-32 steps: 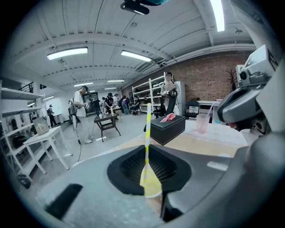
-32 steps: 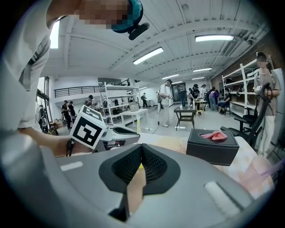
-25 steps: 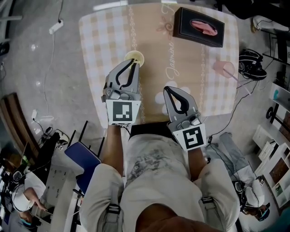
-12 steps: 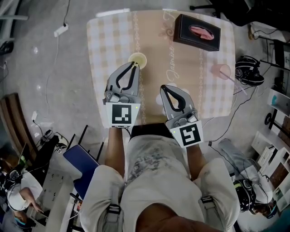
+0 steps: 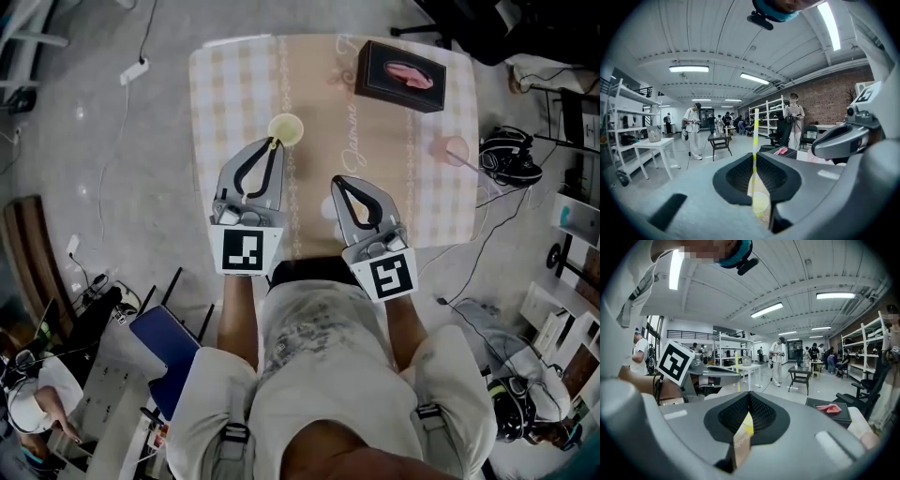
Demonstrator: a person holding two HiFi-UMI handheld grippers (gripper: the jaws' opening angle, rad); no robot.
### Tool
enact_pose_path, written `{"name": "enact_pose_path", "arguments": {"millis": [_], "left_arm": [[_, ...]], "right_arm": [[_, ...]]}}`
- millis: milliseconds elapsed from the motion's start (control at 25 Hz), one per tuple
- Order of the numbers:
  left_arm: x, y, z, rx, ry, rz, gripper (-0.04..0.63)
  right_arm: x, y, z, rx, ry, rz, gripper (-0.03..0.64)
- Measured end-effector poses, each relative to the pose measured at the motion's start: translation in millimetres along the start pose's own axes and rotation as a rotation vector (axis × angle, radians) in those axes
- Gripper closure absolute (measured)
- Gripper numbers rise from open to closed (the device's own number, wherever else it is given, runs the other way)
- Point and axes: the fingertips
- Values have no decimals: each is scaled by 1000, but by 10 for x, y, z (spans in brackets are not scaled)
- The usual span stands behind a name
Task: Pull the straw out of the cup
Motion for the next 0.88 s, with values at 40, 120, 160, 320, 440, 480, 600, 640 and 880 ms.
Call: {"name": "enact_pose_path", "arguments": {"millis": [40, 120, 160, 320, 440, 480, 600, 640, 880], "left_arm": [[1, 38, 44, -16, 41, 12, 565], [8, 121, 121, -39, 102, 33, 565], [11, 165, 148, -43, 116, 39, 565], [-3, 327, 209, -42, 130, 43, 565], [-33, 407, 199, -38, 134, 36, 565], [-44, 433, 188, -35, 136, 35, 565], [-68, 501, 151, -38, 145, 28, 565], [-78, 518, 136, -42, 147, 25, 565], [-151, 593, -9, -34, 152, 9, 565]], "right_arm": [[7, 14, 15, -4, 3, 1, 606], [25, 37, 39, -12, 10, 4, 606], [37, 48, 48, -13, 14, 7, 606], [78, 88, 70, -12, 29, 15, 606], [99, 98, 77, -15, 38, 24, 606], [109, 102, 73, -13, 41, 28, 607], [144, 101, 55, -9, 49, 40, 606], [153, 100, 52, -10, 49, 42, 607], [183, 119, -19, 9, 31, 52, 607]]}}
Point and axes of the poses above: the fingertips, and each gripper's own axes: y backward along the fingers, x to its left, z out of its top, and after that the axes turned 1 degree about z, right-handed
